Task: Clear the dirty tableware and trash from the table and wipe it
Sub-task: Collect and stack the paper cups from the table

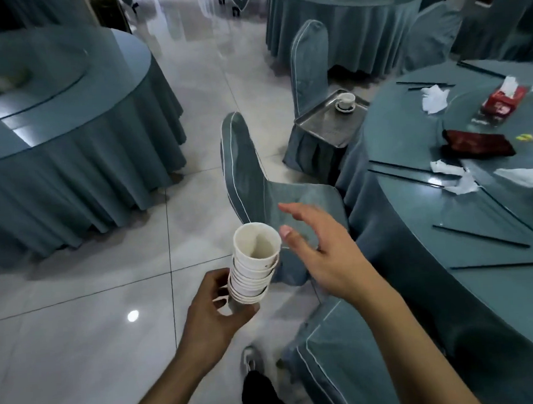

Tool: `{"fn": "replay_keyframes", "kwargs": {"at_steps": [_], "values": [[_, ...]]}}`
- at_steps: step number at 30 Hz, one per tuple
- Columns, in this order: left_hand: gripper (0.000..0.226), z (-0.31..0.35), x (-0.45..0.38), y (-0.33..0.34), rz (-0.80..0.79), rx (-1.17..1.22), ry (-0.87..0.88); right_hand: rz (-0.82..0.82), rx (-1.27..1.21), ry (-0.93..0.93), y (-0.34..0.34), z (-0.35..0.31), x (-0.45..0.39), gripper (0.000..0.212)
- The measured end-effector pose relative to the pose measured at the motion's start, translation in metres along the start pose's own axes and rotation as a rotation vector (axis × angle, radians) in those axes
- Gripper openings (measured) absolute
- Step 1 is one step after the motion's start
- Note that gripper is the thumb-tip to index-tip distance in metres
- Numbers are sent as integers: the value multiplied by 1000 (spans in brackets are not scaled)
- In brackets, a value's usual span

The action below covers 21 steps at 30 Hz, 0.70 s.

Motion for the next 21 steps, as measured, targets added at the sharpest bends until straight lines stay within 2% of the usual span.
{"fn": "replay_keyframes", "kwargs": {"at_steps": [3,5,9,14,21], "values": [[58,-9,-61,-29,-1,-15,-38,59,375,-42,17,16,-68,50],[58,-7,-100,-51,-2,-25,-49,59,478,-5,29,25,-110,51],[58,1,-170,-91,18,-47,-24,39,550,39,50,34,-187,50],[56,-13,-258,-128,60,19,-44,96,549,78,71,39,-274,45],[62,-38,-414,-169,-34,2,-51,210,567,211,93,63,-401,41]]}}
Point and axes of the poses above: each hand's wrist, its own x-axis away from the middle knuckle, its own y-axis out of the palm, z = x × y, the point moved 9 cm from there along -x, towards the middle knuckle, and after that the axes turned 14 degrees about -x, right-handed, at the moved point
